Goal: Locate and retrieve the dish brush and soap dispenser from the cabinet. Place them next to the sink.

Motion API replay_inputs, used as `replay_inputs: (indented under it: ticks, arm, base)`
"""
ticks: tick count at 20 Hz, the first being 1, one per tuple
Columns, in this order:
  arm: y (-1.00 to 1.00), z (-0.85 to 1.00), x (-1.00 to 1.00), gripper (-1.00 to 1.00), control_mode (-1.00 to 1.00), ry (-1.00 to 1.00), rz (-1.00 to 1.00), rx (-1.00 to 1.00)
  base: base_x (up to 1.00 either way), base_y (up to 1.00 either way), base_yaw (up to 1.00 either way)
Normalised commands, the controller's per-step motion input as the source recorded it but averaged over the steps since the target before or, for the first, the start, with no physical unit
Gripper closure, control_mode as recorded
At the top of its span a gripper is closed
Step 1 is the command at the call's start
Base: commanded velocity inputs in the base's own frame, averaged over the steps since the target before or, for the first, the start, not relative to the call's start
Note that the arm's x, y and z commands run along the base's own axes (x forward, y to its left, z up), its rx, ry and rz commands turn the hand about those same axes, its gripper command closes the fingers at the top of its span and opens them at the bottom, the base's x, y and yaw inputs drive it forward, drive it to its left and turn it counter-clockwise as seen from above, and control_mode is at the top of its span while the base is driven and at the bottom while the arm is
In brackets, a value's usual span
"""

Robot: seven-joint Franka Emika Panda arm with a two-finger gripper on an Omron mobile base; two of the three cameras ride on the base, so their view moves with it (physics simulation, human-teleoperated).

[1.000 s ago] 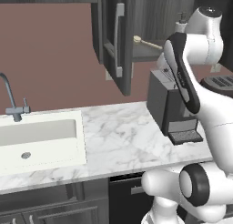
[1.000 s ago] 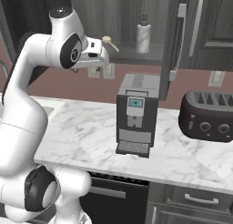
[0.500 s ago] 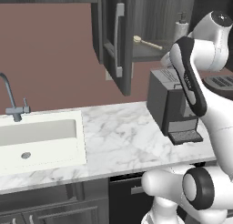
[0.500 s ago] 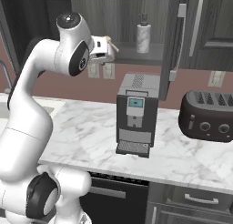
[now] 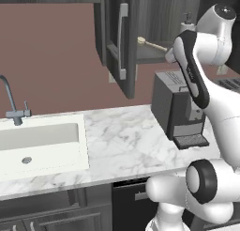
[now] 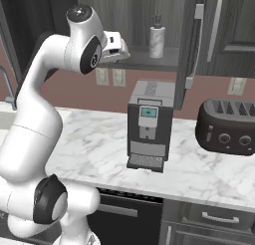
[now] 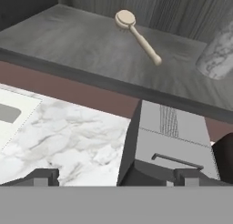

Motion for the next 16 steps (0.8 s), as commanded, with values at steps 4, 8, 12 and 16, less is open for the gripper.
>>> replay_inputs:
  ticks: [4, 8, 12, 16]
  arm:
    - [-0.19, 0.00, 0.21, -1.00, -1.00, 0.00, -0.04, 0.02]
    - [-0.13, -0.03, 0.31, -1.00, -1.00, -0.05, -0.02, 0.04]
    - [-0.07, 0.00, 0.35, -1.00, -1.00, -0.07, 0.00, 0.04]
    - [0.00, -0.04, 0.33, -1.00, -1.00, -0.06, -0.01, 0.03]
  base:
    - [0.00, 0.00, 0.00]
    - [0.00, 0.00, 0.00]
    - [0.00, 0.00, 0.00]
    - [0.00, 0.00, 0.00]
